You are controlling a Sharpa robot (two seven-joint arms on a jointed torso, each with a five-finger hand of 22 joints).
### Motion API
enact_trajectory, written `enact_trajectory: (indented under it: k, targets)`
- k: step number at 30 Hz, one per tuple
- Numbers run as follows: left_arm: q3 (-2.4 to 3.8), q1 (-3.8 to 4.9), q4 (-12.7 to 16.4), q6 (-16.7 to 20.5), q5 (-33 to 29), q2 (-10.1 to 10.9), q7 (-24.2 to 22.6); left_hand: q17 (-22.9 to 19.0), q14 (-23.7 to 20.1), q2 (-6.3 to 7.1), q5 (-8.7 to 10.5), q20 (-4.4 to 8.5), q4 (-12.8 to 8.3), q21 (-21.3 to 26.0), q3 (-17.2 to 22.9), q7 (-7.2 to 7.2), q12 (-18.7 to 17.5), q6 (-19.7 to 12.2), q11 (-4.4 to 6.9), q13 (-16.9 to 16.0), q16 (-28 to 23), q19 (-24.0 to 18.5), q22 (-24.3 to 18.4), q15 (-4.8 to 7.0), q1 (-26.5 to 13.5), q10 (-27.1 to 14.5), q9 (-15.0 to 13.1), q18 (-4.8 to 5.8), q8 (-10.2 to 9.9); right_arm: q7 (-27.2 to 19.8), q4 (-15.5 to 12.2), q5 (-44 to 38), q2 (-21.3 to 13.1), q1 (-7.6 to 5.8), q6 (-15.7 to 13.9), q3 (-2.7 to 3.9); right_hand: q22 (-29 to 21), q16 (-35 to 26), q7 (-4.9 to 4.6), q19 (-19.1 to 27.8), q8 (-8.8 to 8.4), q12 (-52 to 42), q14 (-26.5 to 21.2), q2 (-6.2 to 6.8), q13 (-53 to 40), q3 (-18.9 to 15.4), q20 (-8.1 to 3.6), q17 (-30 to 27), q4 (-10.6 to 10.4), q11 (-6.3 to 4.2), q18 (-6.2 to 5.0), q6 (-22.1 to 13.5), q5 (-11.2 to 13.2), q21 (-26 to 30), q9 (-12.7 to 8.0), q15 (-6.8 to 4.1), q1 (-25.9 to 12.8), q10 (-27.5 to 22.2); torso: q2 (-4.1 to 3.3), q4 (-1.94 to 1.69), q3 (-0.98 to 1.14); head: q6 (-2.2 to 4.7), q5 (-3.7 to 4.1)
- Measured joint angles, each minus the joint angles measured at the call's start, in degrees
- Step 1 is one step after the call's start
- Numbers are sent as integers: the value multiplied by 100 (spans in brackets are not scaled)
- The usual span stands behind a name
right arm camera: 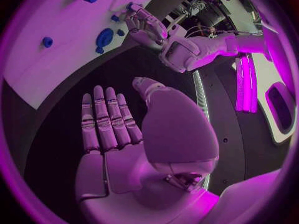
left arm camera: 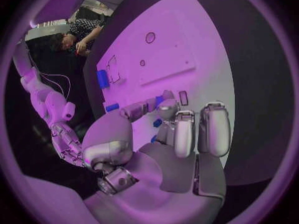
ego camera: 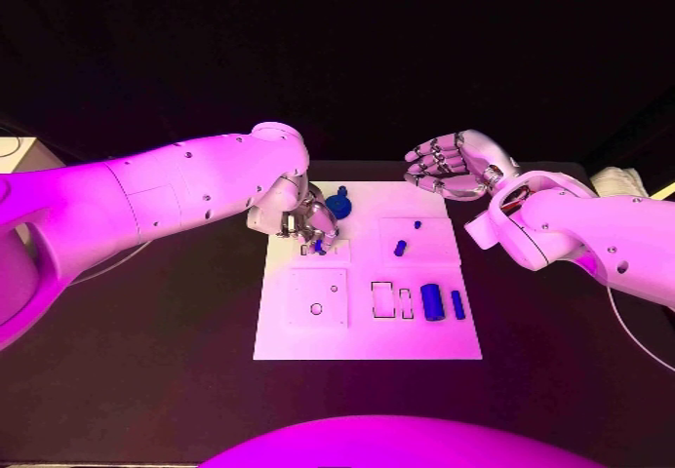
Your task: Assemble the parts on the task board
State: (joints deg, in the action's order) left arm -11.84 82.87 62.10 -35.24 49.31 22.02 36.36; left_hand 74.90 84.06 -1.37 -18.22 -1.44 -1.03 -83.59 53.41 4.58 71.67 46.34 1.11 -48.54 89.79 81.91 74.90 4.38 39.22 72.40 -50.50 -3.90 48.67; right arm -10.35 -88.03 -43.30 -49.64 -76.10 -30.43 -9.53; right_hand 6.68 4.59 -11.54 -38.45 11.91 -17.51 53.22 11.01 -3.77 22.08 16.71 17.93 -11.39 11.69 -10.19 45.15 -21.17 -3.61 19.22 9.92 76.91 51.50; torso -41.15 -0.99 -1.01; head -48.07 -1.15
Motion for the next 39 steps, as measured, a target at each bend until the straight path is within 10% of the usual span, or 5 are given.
enact_trajectory:
  k: [39]
  targets:
    - [1,3,47,7,-10,14,38,0,0,1,0,0,-1,0,-1,2,0,2,-3,-6,0,0,4,-2,1,-1,-10,0,-13,2,-1,0,-1,3,20,0,-23,0,0,21,0,0,0,0,3,16,-21,-22,16,0,0,0,0,0,-6,0,0,0,-3,1,-2,-3,4]
